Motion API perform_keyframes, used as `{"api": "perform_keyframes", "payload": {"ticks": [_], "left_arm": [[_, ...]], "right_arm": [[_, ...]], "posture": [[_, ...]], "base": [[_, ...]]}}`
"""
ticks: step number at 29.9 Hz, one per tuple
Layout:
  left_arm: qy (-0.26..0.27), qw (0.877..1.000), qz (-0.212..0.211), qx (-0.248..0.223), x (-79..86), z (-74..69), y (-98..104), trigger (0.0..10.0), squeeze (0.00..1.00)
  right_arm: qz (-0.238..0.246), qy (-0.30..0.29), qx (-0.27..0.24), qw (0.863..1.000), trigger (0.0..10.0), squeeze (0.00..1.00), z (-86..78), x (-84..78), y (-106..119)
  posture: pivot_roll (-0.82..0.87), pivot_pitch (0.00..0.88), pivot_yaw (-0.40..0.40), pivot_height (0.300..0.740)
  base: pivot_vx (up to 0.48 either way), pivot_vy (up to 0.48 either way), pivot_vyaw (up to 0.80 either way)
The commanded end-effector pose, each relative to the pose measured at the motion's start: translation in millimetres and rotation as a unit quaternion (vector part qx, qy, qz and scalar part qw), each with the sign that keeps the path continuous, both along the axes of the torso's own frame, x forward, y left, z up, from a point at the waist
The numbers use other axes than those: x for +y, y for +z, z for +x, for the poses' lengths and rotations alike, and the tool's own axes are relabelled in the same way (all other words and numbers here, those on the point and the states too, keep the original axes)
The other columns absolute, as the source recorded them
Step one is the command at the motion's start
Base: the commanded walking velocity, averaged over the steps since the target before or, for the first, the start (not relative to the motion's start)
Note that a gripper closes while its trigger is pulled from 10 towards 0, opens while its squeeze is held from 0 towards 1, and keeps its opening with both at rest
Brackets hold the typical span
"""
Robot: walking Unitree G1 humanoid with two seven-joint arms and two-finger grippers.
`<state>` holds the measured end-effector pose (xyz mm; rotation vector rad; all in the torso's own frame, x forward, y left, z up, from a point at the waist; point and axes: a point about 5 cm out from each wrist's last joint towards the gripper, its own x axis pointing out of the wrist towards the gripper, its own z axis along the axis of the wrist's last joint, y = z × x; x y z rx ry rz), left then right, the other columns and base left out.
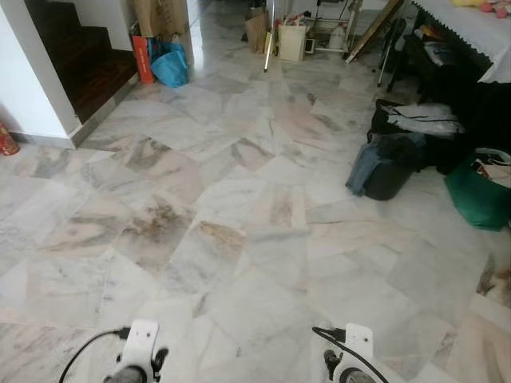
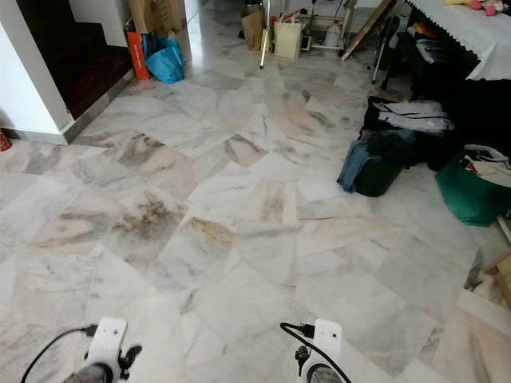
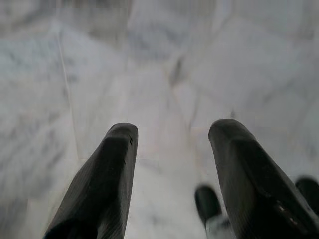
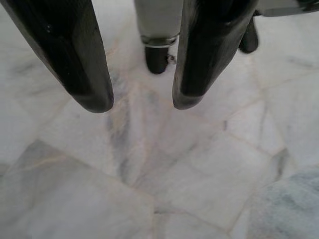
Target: Move the pillow to the sofa from floor
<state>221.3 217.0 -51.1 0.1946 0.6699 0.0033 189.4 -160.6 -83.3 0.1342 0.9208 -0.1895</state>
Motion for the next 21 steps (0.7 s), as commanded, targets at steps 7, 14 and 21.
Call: {"api": "perform_keyframes", "payload": {"ticks": [7, 14, 21], "left_arm": [[-0.026, 0.996, -0.001, -0.083, -1.0, 21.6, 21, 10.0, 0.0], [-0.074, 0.976, -0.009, -0.206, -11.2, 48.6, 58, 10.0, 0.0], [-0.099, 0.968, -0.01, -0.229, -19.3, 50.0, 63, 10.0, 0.0]], "right_arm": [[-0.027, -0.004, -0.032, 0.999, 10.0, 0.0, 0.6, 3.3, 2], [-0.097, -0.021, -0.118, 0.988, 10.0, 0.0, -32.7, -57.8, 8], [-0.148, -0.013, -0.17, 0.974, 10.0, 0.0, -46.0, -95.6, 23]], "posture": [[0.04, 0.0, 0.005, 0.74], [0.04, 0.0, 0.028, 0.74], [0.03, 0.0, 0.034, 0.74]], "base": [[0.0, 0.0, 0.0], [0.0, 0.0, 0.0], [0.0, 0.0, 0.0]]}}
